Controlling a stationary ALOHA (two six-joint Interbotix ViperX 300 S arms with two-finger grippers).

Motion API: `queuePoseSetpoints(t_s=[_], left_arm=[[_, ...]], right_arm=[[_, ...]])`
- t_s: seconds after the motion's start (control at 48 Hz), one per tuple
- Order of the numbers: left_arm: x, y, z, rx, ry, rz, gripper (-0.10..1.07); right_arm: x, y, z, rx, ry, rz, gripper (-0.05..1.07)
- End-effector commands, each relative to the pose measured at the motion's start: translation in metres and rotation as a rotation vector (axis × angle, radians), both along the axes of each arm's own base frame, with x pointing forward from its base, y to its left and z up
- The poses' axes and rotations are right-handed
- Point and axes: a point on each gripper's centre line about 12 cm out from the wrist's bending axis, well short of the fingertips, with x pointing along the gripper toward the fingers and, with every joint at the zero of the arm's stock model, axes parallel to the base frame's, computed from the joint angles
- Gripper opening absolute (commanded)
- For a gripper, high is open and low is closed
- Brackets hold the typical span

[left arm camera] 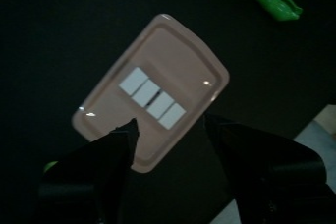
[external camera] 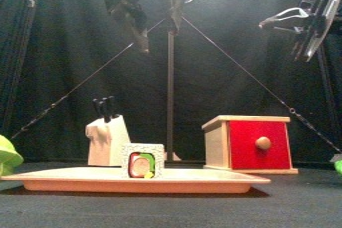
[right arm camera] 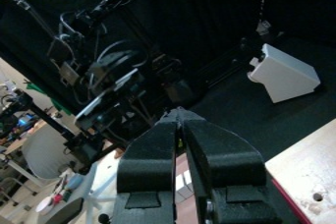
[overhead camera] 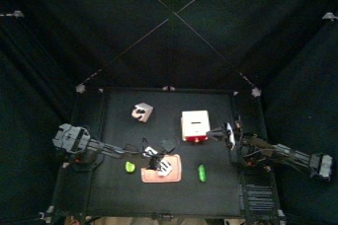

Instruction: Grab cleaver

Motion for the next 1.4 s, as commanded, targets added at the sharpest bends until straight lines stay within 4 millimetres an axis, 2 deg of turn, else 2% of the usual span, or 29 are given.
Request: queuePoseSetpoints(t_s=[0.0,0.188,0.375,0.583,0.729,0.896,1.062,1.25,1.375], left_arm=[[-0.001,0.008,0.034,0.027,-0.044,0.013,0.90],[-0.011,0.022,0.060,0.069,-0.045,0.054,0.90],[-0.036,0.052,0.083,0.160,-0.035,0.134,0.90],[-0.068,0.088,0.091,0.216,-0.028,0.213,0.90],[-0.099,0.122,0.085,0.254,-0.003,0.302,0.90],[-0.130,0.150,0.073,0.280,-0.014,0.372,0.90],[-0.144,0.168,0.063,0.292,-0.112,0.374,0.90],[-0.161,0.190,0.040,0.292,-0.170,0.399,0.89],[-0.164,0.201,0.023,0.289,-0.182,0.409,0.89]], right_arm=[[0.002,-0.001,0.002,0.002,-0.005,0.001,0.47],[0.002,-0.001,0.002,0.002,-0.004,-0.001,0.47],[0.002,-0.001,0.002,0.003,-0.004,0.001,0.47],[0.002,-0.001,0.002,0.003,-0.002,-0.001,0.47],[0.002,-0.001,0.002,0.003,-0.002,-0.001,0.47],[0.002,-0.002,0.000,0.006,0.007,-0.009,0.47],[0.002,-0.003,-0.001,0.008,0.010,-0.012,0.47],[0.002,-0.003,-0.001,0.008,0.010,-0.012,0.47],[0.002,-0.003,-0.001,0.008,0.011,-0.011,0.47]])
